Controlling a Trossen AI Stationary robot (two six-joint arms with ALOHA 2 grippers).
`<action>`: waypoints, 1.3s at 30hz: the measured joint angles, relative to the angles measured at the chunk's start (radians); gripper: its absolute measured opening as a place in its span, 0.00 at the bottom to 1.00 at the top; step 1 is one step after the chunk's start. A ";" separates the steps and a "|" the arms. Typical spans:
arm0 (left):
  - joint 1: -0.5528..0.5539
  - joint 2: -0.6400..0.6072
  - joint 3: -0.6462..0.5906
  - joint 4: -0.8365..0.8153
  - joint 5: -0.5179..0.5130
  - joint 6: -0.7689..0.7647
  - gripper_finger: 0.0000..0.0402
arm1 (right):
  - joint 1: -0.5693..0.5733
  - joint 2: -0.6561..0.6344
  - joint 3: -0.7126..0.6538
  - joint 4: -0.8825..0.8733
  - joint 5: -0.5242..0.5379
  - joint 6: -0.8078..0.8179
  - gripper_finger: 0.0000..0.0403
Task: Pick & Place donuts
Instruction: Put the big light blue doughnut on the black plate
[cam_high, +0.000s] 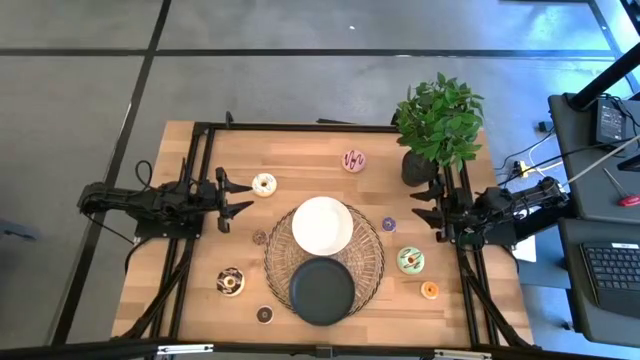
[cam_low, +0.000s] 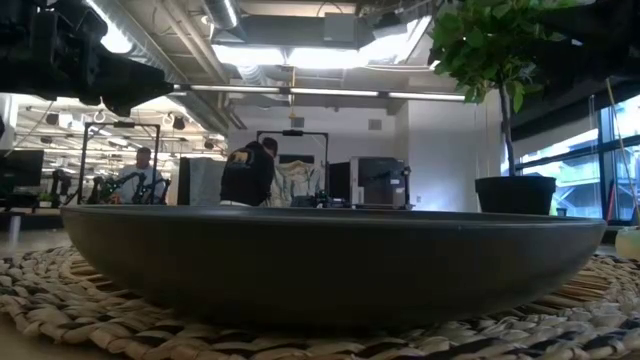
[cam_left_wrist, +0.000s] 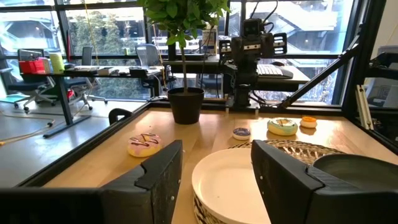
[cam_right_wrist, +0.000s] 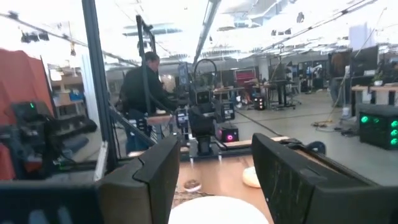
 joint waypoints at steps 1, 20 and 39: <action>0.000 0.000 0.000 0.000 0.000 0.000 0.47 | 0.000 0.000 0.004 -0.014 0.000 -0.001 0.50; 0.000 0.000 0.000 0.000 0.000 0.000 0.47 | 0.000 0.504 0.367 -0.628 0.071 0.309 0.50; 0.000 0.000 0.000 0.000 0.000 0.000 0.47 | 0.000 0.818 0.474 -1.058 -0.207 0.845 0.50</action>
